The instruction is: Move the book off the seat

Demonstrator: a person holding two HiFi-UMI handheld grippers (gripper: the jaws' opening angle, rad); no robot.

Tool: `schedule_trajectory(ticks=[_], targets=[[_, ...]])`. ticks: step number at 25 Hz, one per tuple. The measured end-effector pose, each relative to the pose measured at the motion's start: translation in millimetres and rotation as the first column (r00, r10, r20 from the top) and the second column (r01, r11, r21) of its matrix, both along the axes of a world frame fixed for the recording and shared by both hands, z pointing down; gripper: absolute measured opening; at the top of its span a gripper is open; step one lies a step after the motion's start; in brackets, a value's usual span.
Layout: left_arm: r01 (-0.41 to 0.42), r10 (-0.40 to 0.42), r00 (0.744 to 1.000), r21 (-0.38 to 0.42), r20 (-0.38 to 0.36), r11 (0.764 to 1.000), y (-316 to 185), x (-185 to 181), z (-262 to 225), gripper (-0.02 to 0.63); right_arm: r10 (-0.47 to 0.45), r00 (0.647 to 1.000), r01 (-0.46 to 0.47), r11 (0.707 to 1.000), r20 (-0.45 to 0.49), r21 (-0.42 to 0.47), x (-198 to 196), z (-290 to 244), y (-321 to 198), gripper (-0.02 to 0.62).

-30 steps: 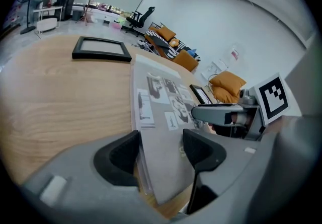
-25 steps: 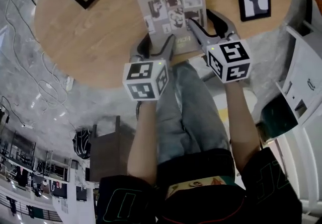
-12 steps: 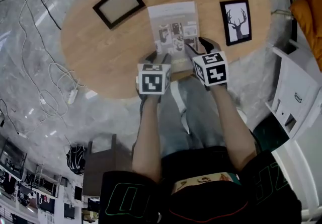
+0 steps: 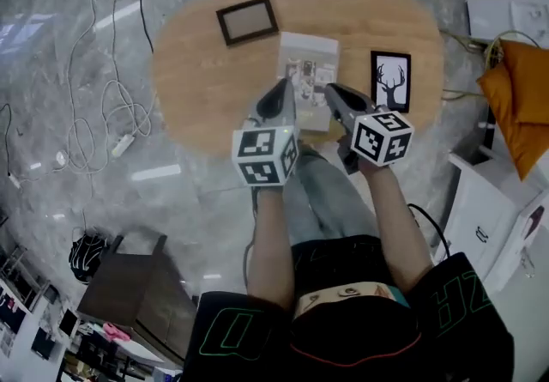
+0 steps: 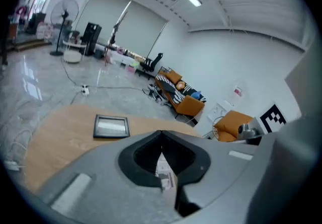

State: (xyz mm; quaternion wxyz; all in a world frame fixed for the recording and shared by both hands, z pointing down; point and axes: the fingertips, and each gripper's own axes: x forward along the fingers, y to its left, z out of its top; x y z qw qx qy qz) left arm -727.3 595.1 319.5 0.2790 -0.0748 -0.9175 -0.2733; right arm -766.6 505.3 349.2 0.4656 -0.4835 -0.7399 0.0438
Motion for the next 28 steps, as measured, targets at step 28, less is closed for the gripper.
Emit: schedule_trajectory(ticks=[28], targets=[[0.373, -0.139, 0.874, -0.459, 0.466, 0.806, -3.6, -11.9, -344.9, 0.011, 0.175, 0.769, 0.106, 0.914, 0.615, -0.392, -97.5, -360.9, -36.2, 0.003]])
